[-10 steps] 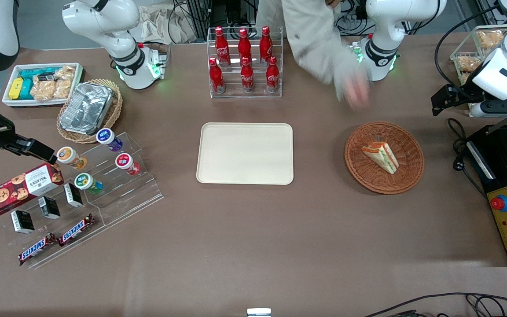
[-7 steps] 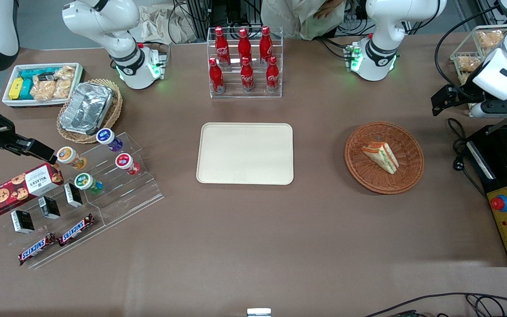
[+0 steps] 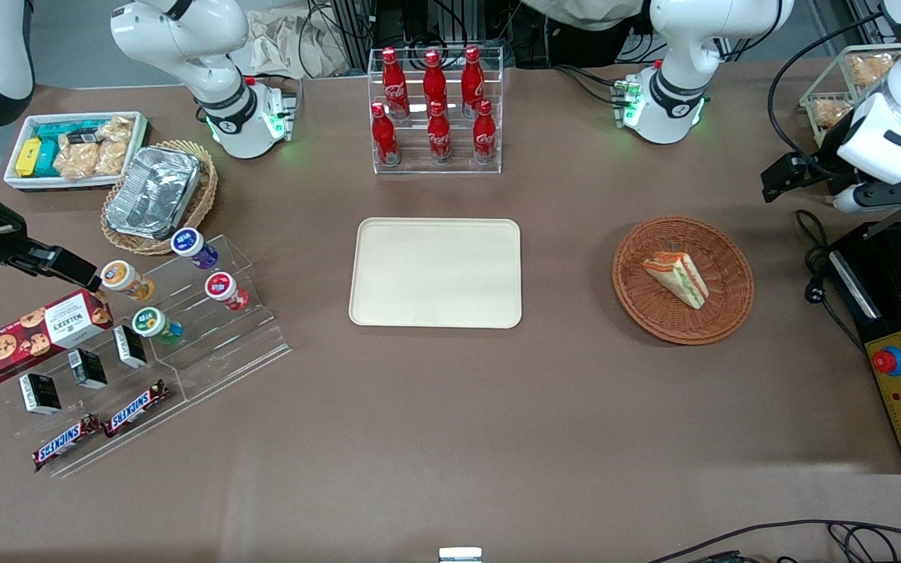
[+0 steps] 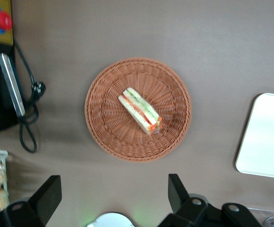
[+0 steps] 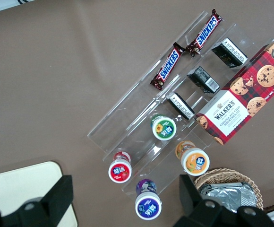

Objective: Place sandwich from basket to tray
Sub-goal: 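Move the left gripper from rest toward the wicker basket, then lower the open left gripper over the wrapped sandwich in the basket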

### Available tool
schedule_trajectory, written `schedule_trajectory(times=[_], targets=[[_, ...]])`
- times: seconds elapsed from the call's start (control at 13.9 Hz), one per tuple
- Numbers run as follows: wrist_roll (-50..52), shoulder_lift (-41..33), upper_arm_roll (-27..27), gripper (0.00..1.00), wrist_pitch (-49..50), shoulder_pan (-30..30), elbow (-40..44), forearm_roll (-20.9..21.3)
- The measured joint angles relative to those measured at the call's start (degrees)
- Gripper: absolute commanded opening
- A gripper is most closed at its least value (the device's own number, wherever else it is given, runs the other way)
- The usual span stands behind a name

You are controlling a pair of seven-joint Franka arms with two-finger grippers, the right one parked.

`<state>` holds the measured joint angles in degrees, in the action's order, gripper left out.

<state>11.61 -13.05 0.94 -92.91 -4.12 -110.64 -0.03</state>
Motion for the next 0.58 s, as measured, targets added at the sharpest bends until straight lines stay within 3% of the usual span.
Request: schedule_trajectory(times=[0.22, 0.58], targets=[[6.64, -0.85, -0.02, 1.0, -2.14, 0.01, -4.26, 0.02], [23.45, -4.01, -1.69, 1.0, -18.69, -0.01, -21.03, 0.04]])
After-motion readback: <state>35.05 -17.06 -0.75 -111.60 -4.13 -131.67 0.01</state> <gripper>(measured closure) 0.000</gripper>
